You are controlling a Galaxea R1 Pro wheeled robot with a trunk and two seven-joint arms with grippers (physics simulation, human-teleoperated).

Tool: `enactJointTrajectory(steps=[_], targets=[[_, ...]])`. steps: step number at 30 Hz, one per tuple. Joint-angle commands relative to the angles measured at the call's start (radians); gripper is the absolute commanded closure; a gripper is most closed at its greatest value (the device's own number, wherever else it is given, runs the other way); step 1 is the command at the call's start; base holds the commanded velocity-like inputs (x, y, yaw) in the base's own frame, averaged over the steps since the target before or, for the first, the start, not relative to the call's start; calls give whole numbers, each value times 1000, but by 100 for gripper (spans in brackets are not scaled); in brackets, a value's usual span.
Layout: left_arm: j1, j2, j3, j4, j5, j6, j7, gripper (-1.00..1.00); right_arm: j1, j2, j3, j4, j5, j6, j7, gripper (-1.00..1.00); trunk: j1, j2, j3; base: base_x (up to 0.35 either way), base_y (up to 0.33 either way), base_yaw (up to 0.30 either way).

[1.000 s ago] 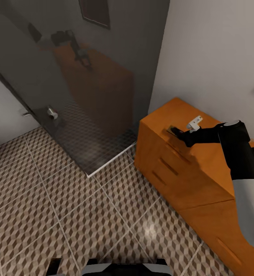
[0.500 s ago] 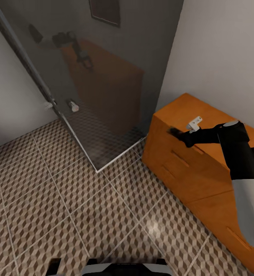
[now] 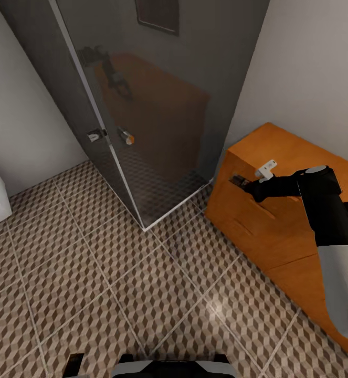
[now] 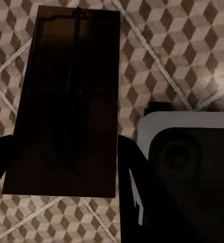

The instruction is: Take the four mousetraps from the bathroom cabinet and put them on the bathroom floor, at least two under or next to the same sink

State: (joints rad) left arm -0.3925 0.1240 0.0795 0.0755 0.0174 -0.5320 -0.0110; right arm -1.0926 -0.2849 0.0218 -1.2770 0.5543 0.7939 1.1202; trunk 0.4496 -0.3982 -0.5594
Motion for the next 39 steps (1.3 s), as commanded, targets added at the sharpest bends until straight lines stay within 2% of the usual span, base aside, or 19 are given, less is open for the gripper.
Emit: enactJointTrajectory(steps=[1,7,10,14,15,16,17,21,23,24,25,26,29,30,31,34,36,38,39], targets=[[-2,0,8,4,-5,-6,3,100,-1,0,1,0,7,6,7,100,0,-2,-1,-94,203,0],[-2,0,8,4,-5,-7,3,100,-1,1,1,58,7,1,6,100,0,-2,-1,-27,65,0],[-2,0,8,4,-5,-6,3,100,0,21,1,170,7,-37,6,100,0,-2,-1,-2,6,0],[-2,0,8,4,-5,-7,3,100,0,52,1,320,8,-130,-4,100,0,-2,-1,0,1,0],[-2,0,8,4,-5,-7,3,100,0,66,1,401,8,-182,-24,100,0,-2,-1,0,0,0],[-2,0,8,4,-5,-7,3,100,0,71,1,430,8,-201,-34,100,0,-2,-1,0,0,0],[-2,0,8,4,-5,-7,3,100,0,94,1,552,8,-281,-89,100,0,-2,-1,0,0,0],[-2,0,8,4,-5,-7,3,100,0,144,1,795,7,-454,-219,100,0,-2,-1,0,0,0],[-2,0,8,4,-5,-7,3,100,0,160,1,908,7,-530,-271,100,0,-2,-1,0,0,0],[-2,0,8,4,-5,-7,3,100,0,163,1,935,7,-550,-284,100,0,-2,-1,0,0,0],[-2,0,7,4,-5,-7,3,100,0,175,0,1045,7,-642,-344,100,0,-2,-1,0,0,0],[-2,0,8,4,-5,-7,3,100,0,177,0,1075,7,-667,-361,100,0,-2,-1,0,0,0],[-2,-1,7,4,-5,-7,3,100,4,187,0,1211,5,-808,-459,100,0,-2,-1,0,0,0],[-2,-1,7,4,-5,-7,3,100,24,189,0,1235,5,-854,-496,100,0,-2,-1,0,0,0],[-2,-1,7,4,-5,-7,3,100,35,190,-1,1240,4,-865,-504,100,0,-2,-1,0,0,0],[-2,-1,7,4,-5,-8,3,100,132,191,-2,1253,1,-922,-534,100,0,-2,-1,0,0,0],[-2,-1,6,4,-5,-8,3,100,193,191,-4,1257,-2,-988,-560,100,0,-2,-1,0,0,0],[-2,-1,6,4,-5,-8,3,100,235,191,-6,1258,-16,-1028,-593,100,0,-2,-1,0,0,0],[-2,-1,6,3,-5,-8,3,100,260,190,-6,1258,-37,-1042,-615,100,0,-2,-1,0,0,0]])
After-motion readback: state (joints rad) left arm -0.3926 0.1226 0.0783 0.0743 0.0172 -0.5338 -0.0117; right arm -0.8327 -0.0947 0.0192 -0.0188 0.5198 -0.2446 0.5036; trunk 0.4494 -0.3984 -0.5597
